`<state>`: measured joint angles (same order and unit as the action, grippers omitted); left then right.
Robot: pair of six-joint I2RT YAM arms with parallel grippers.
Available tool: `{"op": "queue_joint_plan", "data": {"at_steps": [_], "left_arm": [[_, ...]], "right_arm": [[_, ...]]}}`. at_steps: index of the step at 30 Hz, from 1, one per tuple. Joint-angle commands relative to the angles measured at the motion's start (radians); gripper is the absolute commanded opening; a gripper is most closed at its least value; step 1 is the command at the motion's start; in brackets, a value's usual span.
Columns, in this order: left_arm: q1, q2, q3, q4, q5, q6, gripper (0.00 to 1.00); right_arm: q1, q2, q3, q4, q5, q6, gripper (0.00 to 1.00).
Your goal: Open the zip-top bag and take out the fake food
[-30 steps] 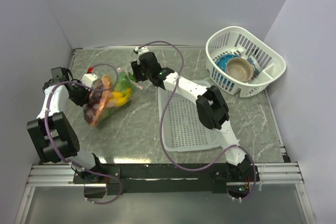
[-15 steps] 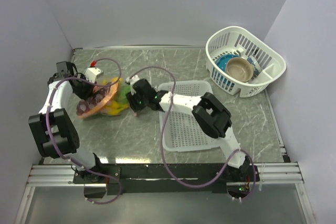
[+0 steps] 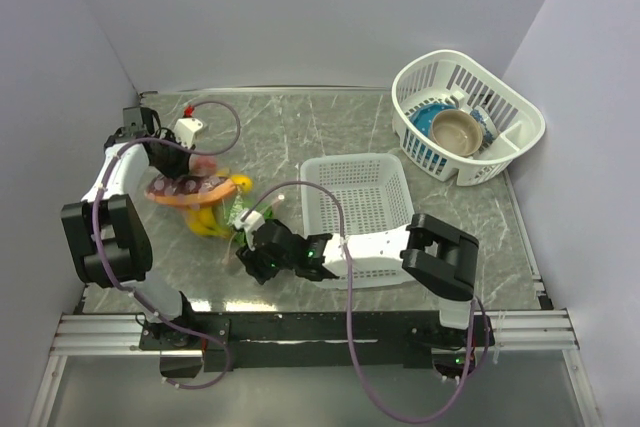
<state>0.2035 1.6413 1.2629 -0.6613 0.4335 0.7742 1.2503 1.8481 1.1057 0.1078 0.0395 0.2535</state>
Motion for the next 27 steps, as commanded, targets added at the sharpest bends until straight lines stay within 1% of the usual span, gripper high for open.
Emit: {"op": "queue_joint_plan", "data": {"at_steps": [1, 4, 7, 10, 16, 21, 27], "left_arm": [[-0.015, -0.014, 0.017, -0.018, 0.039, -0.015, 0.01], [-0.018, -0.029, -0.008, -0.017, 0.033, -0.004, 0.01], [-0.018, -0.031, -0.03, -0.015, 0.024, 0.007, 0.01], [-0.016, -0.034, -0.045, -0.012, 0.017, 0.014, 0.01], [-0.018, -0.041, -0.056, -0.009, 0.024, 0.019, 0.01], [-0.016, -0.046, -0.066, -0.003, 0.022, 0.016, 0.01], [-0.018, -0.044, -0.071, -0.007, 0.014, 0.022, 0.01]], "right_arm": [[-0.023, -0.02, 0.0, 0.021, 0.198, 0.027, 0.56], [-0.023, -0.023, 0.002, 0.021, 0.295, 0.055, 0.59], [-0.023, -0.038, -0.006, 0.067, 0.318, 0.056, 0.6], [-0.023, -0.055, -0.023, 0.121, 0.255, 0.05, 0.6], [-0.022, -0.03, -0.001, 0.142, 0.154, 0.061, 0.58], [-0.023, 0.016, 0.051, 0.15, 0.116, 0.079, 0.56], [-0.026, 0.094, 0.127, 0.147, 0.123, 0.078, 0.55]]}}
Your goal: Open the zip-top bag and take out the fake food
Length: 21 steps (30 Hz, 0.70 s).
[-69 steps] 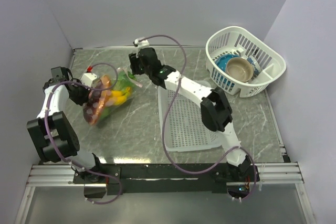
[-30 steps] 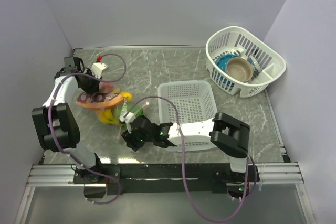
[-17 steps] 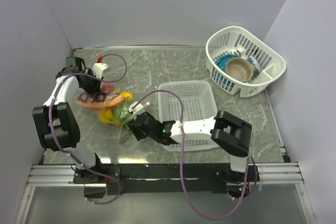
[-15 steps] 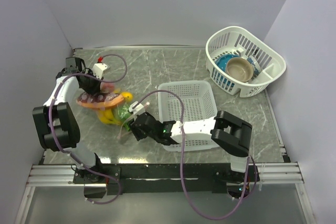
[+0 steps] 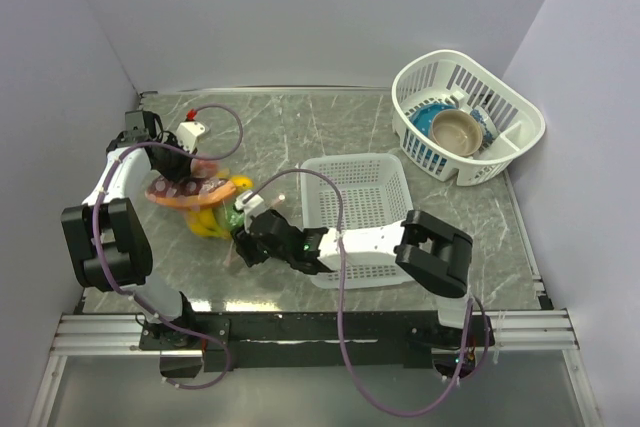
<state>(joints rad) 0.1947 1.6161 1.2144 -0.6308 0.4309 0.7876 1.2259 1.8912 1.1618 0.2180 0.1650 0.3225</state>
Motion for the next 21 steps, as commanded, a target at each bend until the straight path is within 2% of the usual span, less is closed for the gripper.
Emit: {"op": "queue_joint_plan", "data": {"at_steps": [1, 6, 8, 9, 10, 12, 13, 21], "left_arm": [[-0.008, -0.019, -0.021, -0.04, 0.017, 0.007, 0.01], [-0.009, -0.031, -0.024, -0.046, 0.011, 0.018, 0.01], [-0.008, -0.036, -0.029, -0.043, 0.005, 0.021, 0.01], [-0.008, -0.038, -0.033, -0.041, 0.002, 0.021, 0.01], [-0.008, -0.039, -0.038, -0.035, -0.001, 0.021, 0.01], [-0.008, -0.036, -0.044, -0.029, 0.0, 0.015, 0.01], [-0.009, -0.033, -0.046, -0.027, -0.001, 0.012, 0.01], [-0.009, -0.012, -0.041, -0.014, -0.001, -0.016, 0.01]], "right_arm": [[-0.003, 0.061, 0.082, 0.032, 0.001, 0.01, 0.54], [-0.026, 0.092, 0.105, 0.037, -0.007, 0.01, 0.51], [-0.034, 0.089, 0.09, 0.043, -0.019, 0.009, 0.43], [-0.039, 0.08, 0.081, 0.049, -0.021, 0.009, 0.38], [-0.04, 0.071, 0.061, 0.06, -0.027, 0.007, 0.25], [-0.04, 0.048, 0.041, 0.066, -0.035, 0.003, 0.11], [-0.04, 0.037, 0.03, 0.072, -0.038, 0.004, 0.0], [-0.034, -0.099, -0.128, 0.112, -0.047, 0.036, 0.0]]}}
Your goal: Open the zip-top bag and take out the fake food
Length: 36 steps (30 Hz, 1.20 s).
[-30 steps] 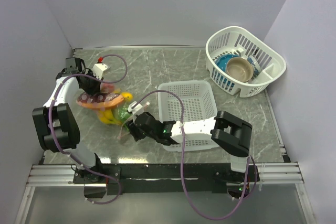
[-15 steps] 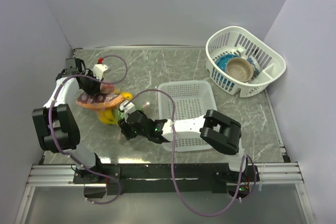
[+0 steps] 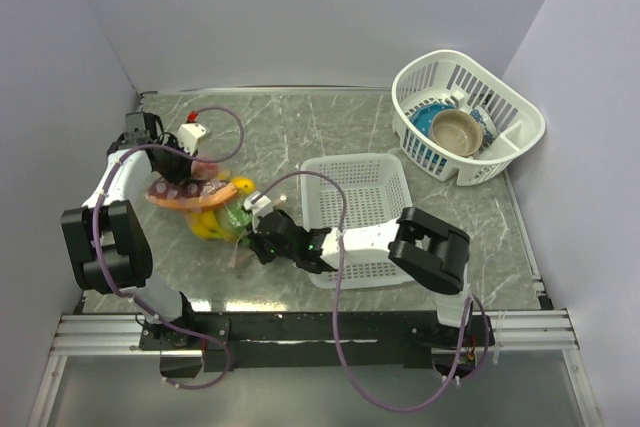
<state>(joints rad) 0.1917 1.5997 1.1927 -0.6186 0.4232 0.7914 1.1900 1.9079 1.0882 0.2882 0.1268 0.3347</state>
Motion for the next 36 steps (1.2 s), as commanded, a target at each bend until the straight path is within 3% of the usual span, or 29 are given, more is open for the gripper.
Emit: {"op": "queue_joint_plan", "data": {"at_steps": [1, 15, 22, 25, 31, 36], "left_arm": [[-0.006, 0.003, -0.021, -0.023, 0.002, -0.02, 0.01], [-0.006, 0.016, -0.008, 0.037, -0.026, -0.089, 0.01], [-0.006, -0.001, -0.018, 0.031, -0.02, -0.087, 0.01], [-0.006, -0.009, -0.024, 0.022, -0.018, -0.081, 0.01], [-0.005, -0.024, -0.033, 0.01, -0.015, -0.077, 0.01], [-0.006, -0.055, -0.053, 0.017, -0.014, -0.081, 0.01]], "right_arm": [[0.008, -0.134, -0.068, 0.042, -0.012, 0.029, 0.0], [0.103, -0.519, -0.143, -0.225, -0.119, 0.012, 0.0], [0.108, -0.678, -0.091, -0.391, 0.011, -0.023, 0.0], [0.103, -0.74, -0.029, -0.463, 0.144, -0.074, 0.0], [0.01, -0.872, 0.047, -0.509, 0.332, -0.141, 0.0], [-0.189, -0.931, -0.025, -0.535, 0.418, -0.077, 0.0]]}}
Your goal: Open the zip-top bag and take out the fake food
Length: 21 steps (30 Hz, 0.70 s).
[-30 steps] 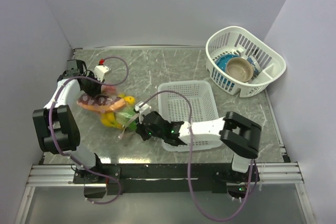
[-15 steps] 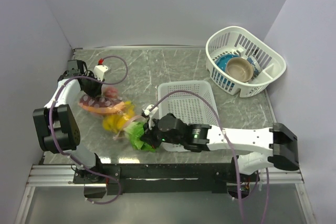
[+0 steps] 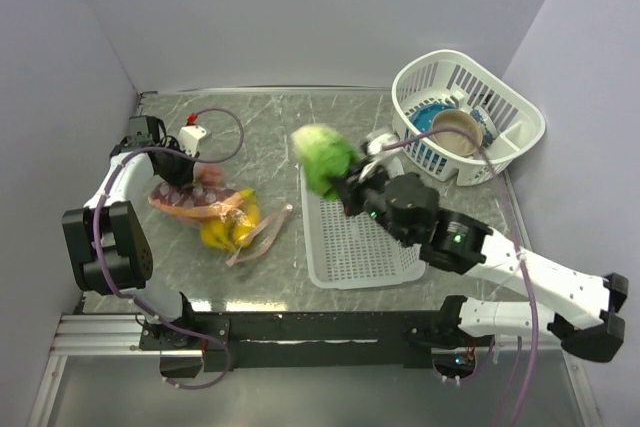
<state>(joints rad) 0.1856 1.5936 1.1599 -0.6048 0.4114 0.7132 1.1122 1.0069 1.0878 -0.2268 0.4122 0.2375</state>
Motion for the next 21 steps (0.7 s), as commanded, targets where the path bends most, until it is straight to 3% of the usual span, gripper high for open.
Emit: {"op": "queue_joint_plan", "data": {"at_steps": [1, 7, 16, 21], "left_arm": [[0.0, -0.058, -0.022, 0.002, -0.002, -0.004, 0.01], [0.002, -0.073, -0.006, -0.035, 0.006, -0.006, 0.01], [0.002, -0.15, 0.126, -0.174, 0.107, -0.012, 0.01], [0.0, -0.153, 0.046, -0.112, 0.041, 0.0, 0.01]], "right_arm": [[-0.135, -0.036, -0.075, -0.014, 0.138, 0.031, 0.0], [-0.195, -0.021, -0.218, 0.05, 0.077, 0.066, 0.0], [-0.233, 0.096, -0.207, 0.041, 0.077, 0.063, 0.0], [-0.236, 0.257, -0.057, -0.211, 0.178, 0.124, 0.71]]}}
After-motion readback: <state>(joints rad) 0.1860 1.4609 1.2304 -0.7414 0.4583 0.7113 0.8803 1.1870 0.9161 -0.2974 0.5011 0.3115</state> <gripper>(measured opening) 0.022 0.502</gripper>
